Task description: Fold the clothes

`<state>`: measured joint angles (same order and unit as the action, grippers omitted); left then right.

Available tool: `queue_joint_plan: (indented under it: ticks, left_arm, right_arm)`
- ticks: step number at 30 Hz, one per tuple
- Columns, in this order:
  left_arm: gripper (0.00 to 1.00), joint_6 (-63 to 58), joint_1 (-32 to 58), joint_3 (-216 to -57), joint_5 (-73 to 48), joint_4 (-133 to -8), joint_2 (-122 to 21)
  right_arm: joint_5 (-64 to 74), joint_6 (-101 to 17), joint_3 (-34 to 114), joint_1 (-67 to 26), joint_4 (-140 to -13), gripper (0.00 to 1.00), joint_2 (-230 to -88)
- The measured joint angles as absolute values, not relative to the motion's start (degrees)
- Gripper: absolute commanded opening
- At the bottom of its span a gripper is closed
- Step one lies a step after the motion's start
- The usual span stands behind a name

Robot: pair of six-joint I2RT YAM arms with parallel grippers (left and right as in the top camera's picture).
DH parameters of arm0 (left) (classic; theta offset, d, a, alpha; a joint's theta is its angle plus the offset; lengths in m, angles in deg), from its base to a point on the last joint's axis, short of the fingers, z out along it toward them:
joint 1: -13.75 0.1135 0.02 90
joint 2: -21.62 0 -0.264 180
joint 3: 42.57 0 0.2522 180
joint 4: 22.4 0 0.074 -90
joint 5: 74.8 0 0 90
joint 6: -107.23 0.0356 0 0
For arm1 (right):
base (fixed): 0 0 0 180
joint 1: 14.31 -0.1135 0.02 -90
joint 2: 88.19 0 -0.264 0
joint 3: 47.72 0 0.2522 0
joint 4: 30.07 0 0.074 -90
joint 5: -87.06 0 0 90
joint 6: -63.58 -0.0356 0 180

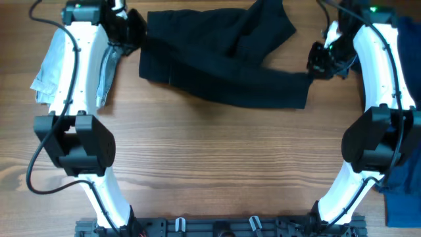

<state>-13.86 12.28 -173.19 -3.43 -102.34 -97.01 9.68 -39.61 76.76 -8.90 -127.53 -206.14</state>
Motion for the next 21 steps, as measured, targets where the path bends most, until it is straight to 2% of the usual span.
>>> queue_joint_plan:
  ticks: [7,15,21]
  left_arm:
    - [0.04,-12.6,8.2,-172.4,2.8,-113.2,-97.0]
    - [0.04,-12.1,5.2,-163.1,6.8,-113.8,-96.9]
    - [0.04,-12.0,5.2,-157.7,9.3,-114.2,-96.9]
  right_arm:
    - [8.8,-39.6,76.5,-9.6,-132.6,0.04,-205.9]
    - [6.4,-39.6,75.6,-12.0,-135.6,0.04,-205.8]
    - [5.9,-39.8,67.6,-12.2,-134.3,0.04,-204.1]
